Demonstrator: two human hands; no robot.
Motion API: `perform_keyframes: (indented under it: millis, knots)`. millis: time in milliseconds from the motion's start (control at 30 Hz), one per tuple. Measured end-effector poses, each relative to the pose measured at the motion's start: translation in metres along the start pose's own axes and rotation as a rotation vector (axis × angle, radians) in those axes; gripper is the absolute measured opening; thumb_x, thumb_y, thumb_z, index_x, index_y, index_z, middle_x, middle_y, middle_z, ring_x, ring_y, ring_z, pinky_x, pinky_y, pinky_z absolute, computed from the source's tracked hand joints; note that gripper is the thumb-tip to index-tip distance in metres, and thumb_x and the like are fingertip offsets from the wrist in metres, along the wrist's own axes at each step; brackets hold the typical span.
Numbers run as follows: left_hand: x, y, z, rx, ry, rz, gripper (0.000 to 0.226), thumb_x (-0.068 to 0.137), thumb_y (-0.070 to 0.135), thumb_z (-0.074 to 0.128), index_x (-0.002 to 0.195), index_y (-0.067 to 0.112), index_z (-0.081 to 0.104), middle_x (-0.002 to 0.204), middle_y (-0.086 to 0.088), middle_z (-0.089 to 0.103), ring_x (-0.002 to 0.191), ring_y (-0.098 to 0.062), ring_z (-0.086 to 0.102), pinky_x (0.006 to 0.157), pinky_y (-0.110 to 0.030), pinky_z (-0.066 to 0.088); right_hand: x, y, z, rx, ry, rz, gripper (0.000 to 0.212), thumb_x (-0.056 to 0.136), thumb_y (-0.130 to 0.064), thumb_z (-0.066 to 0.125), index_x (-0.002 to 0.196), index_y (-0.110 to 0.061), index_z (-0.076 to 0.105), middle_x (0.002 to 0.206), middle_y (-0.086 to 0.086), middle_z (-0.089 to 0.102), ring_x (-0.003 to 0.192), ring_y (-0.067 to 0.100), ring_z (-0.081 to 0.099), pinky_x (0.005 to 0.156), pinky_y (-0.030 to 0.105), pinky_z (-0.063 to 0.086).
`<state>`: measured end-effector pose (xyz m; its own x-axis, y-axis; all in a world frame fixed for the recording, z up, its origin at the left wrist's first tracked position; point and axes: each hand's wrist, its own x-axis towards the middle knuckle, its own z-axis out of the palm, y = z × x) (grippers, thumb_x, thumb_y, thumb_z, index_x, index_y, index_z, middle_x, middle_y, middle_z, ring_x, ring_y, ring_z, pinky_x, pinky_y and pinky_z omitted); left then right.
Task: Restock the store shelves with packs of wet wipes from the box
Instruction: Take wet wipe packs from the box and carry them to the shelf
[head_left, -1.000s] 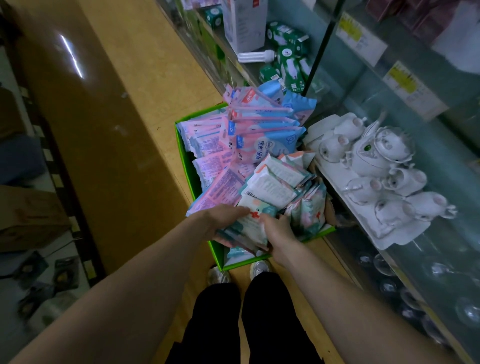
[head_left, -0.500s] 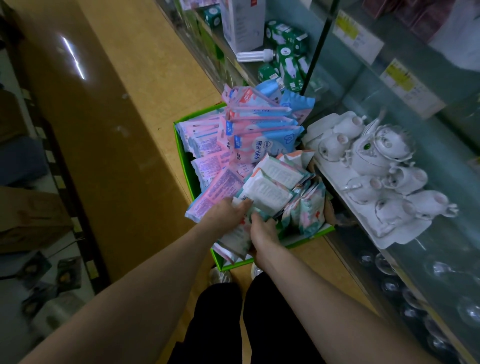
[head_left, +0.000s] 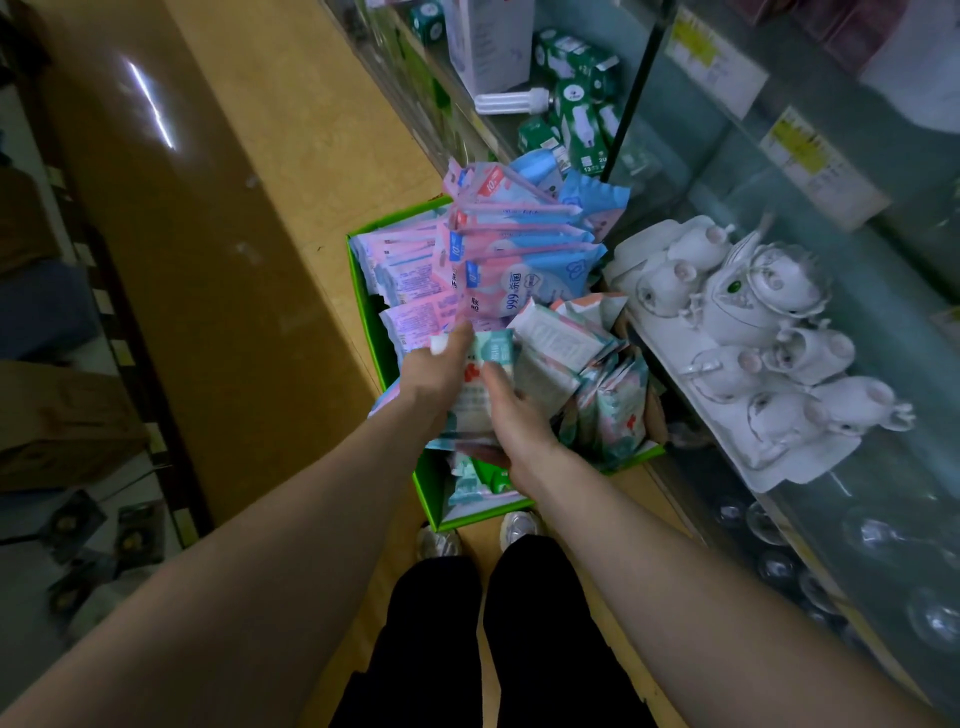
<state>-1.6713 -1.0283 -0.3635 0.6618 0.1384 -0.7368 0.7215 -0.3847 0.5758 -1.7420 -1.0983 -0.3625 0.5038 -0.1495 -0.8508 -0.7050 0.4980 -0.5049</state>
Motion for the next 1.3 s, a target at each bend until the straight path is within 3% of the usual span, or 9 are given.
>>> perform_keyframes:
  millis: [200, 333, 500, 667, 767, 900, 1033, 1167, 1300]
  knots:
    - [-0.007, 0.022, -0.004, -0.115, -0.103, 0.047, 0.049, 0.085, 0.042, 0.069, 0.116, 0.007, 0.054, 0.081, -0.002, 0.065, 0.062, -0.012, 0.063, 0.043, -0.02, 0.05, 0.011, -0.013, -0.018, -0.203, 0.021, -0.235, 0.032, 0.096, -0.04, 0.054, 0.107, -0.012, 0.064, 0.1, 0.011, 0.071, 0.083, 0.023, 0.069, 0.07, 0.032, 0.059]
    - [-0.01, 0.04, -0.007, -0.129, -0.093, 0.137, 0.039, 0.082, 0.025, 0.077, 0.109, 0.012, 0.052, 0.083, -0.005, 0.064, 0.061, -0.012, 0.062, 0.047, -0.021, 0.055, 0.014, -0.026, -0.017, -0.083, -0.037, -0.215, 0.025, 0.091, -0.036, 0.063, 0.102, -0.015, 0.065, 0.093, 0.009, 0.071, 0.075, 0.019, 0.069, 0.06, 0.029, 0.058]
    - [-0.008, 0.055, -0.009, -0.297, 0.088, 0.136, 0.033, 0.081, 0.03, 0.077, 0.093, 0.016, 0.049, 0.084, -0.004, 0.064, 0.069, -0.016, 0.063, 0.06, -0.027, 0.056, 0.006, -0.037, -0.012, 0.234, -0.11, -0.086, 0.026, 0.09, -0.03, 0.062, 0.11, -0.014, 0.063, 0.099, 0.008, 0.069, 0.083, 0.02, 0.066, 0.061, 0.027, 0.054]
    - [-0.013, 0.052, -0.014, -0.381, 0.158, 0.104, 0.04, 0.079, 0.032, 0.079, 0.102, 0.013, 0.051, 0.083, -0.001, 0.061, 0.066, -0.012, 0.06, 0.054, -0.023, 0.049, -0.006, -0.033, 0.007, 0.193, -0.102, -0.086, 0.019, 0.091, -0.021, 0.061, 0.107, -0.012, 0.06, 0.089, 0.01, 0.066, 0.07, 0.021, 0.064, 0.057, 0.033, 0.055]
    - [-0.017, 0.058, -0.029, -0.398, 0.092, 0.055, 0.035, 0.078, 0.03, 0.079, 0.1, 0.011, 0.06, 0.089, -0.007, 0.068, 0.067, -0.016, 0.063, 0.057, -0.027, 0.055, -0.007, -0.048, 0.008, 0.16, -0.028, -0.204, 0.029, 0.088, -0.013, 0.061, 0.117, -0.013, 0.054, 0.104, 0.012, 0.068, 0.081, 0.024, 0.067, 0.059, 0.035, 0.056]
    - [-0.032, 0.075, -0.056, -0.34, -0.028, 0.059, 0.016, 0.086, 0.026, 0.072, 0.084, 0.013, 0.061, 0.077, -0.006, 0.065, 0.063, -0.017, 0.062, 0.043, -0.026, 0.055, -0.016, -0.08, 0.012, 0.031, 0.015, -0.313, 0.035, 0.085, -0.023, 0.062, 0.117, -0.019, 0.049, 0.11, 0.008, 0.064, 0.096, 0.028, 0.066, 0.073, 0.044, 0.058]
    - [-0.049, 0.093, -0.088, -0.29, -0.029, 0.074, 0.018, 0.093, 0.031, 0.062, 0.089, 0.014, 0.057, 0.079, -0.006, 0.062, 0.065, -0.018, 0.061, 0.05, -0.031, 0.056, -0.035, -0.118, 0.033, -0.246, -0.088, -0.372, 0.028, 0.096, -0.027, 0.048, 0.123, -0.024, 0.044, 0.112, 0.007, 0.058, 0.092, 0.026, 0.063, 0.046, 0.026, 0.05]
    - [-0.072, 0.104, -0.136, -0.26, 0.064, 0.121, 0.023, 0.094, 0.035, 0.058, 0.083, 0.015, 0.057, 0.076, -0.005, 0.061, 0.059, -0.016, 0.058, 0.043, -0.026, 0.052, -0.063, -0.148, 0.074, -0.549, -0.149, -0.58, 0.029, 0.095, -0.028, 0.045, 0.122, -0.018, 0.047, 0.103, 0.003, 0.059, 0.074, 0.017, 0.057, 0.05, 0.023, 0.044]
    - [-0.108, 0.107, -0.198, -0.271, 0.204, 0.205, 0.025, 0.096, 0.032, 0.058, 0.078, 0.014, 0.057, 0.071, -0.005, 0.059, 0.046, -0.015, 0.057, 0.043, -0.023, 0.049, -0.1, -0.159, 0.128, -0.705, -0.286, -0.646, 0.033, 0.092, -0.036, 0.048, 0.121, -0.02, 0.048, 0.095, 0.005, 0.065, 0.059, 0.016, 0.059, 0.038, 0.017, 0.039]
